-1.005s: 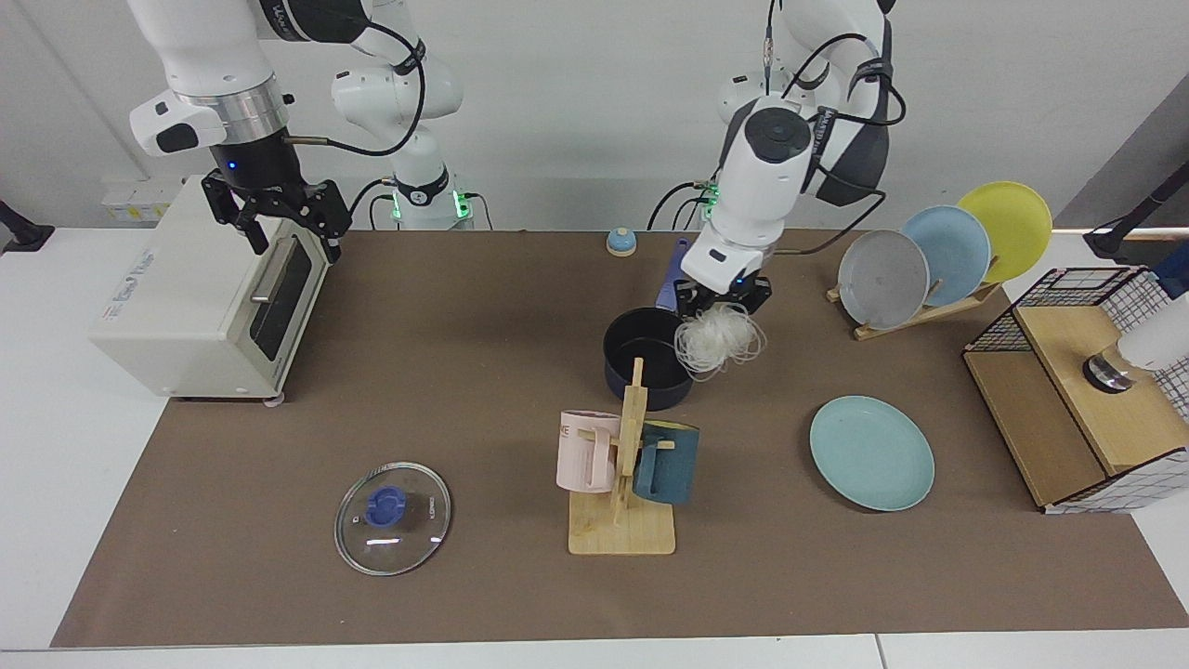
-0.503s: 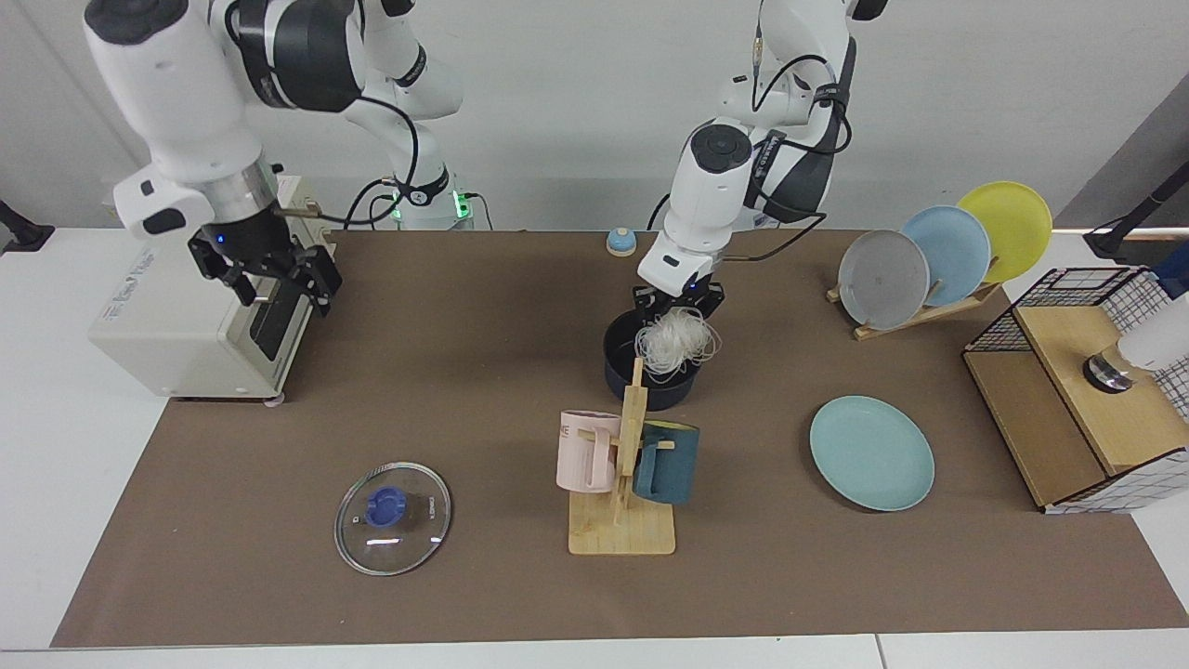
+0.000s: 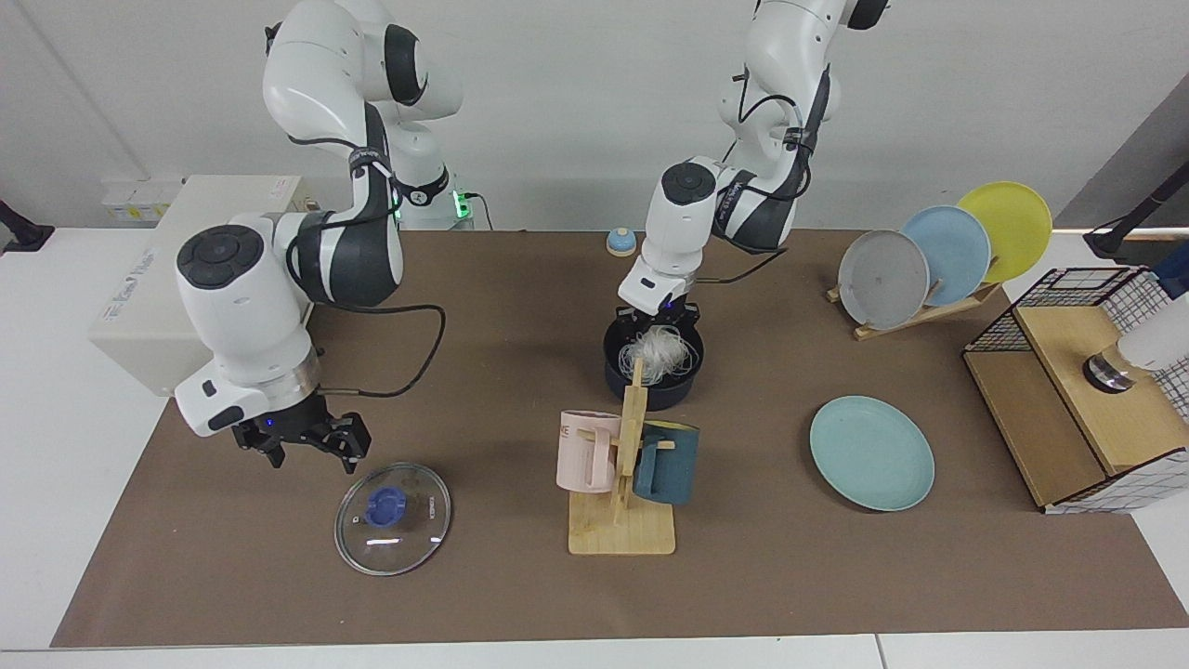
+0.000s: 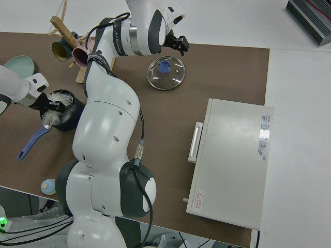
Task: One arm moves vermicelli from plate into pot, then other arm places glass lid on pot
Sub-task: 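Release the vermicelli into the pot while the right gripper grasps the lid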
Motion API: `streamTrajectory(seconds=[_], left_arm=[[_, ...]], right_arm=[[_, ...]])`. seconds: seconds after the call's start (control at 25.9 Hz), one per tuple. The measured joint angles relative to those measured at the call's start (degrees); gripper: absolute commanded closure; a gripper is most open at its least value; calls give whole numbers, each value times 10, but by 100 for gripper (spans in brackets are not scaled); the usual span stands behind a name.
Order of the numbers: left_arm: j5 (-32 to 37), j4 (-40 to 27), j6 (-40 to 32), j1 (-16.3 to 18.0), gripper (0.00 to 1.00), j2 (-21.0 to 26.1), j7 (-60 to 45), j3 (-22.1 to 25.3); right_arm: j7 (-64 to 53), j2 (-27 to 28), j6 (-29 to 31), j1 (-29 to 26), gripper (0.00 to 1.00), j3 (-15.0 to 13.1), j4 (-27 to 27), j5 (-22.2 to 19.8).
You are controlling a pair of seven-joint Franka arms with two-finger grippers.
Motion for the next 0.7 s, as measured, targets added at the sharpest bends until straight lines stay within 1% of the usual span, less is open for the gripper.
streamTrajectory(seconds=[0.23,0.39,0.58,0.7], left_arm=[[0,6,2,1,0,-1,-2,5],[0,21,-8,9,0,-7,-1,9],[1,67,-65,35,0,-16,43,11],[1,99,-99,63,0,-21,98,13]], right_arm=[[-1,25,34,0,1,1,-2,36],[-1,34,61,1,1,2,-11,44],[-1,46,71,7,1,6,-16,44],[-2,55,91,11,1,7,-23,44]])
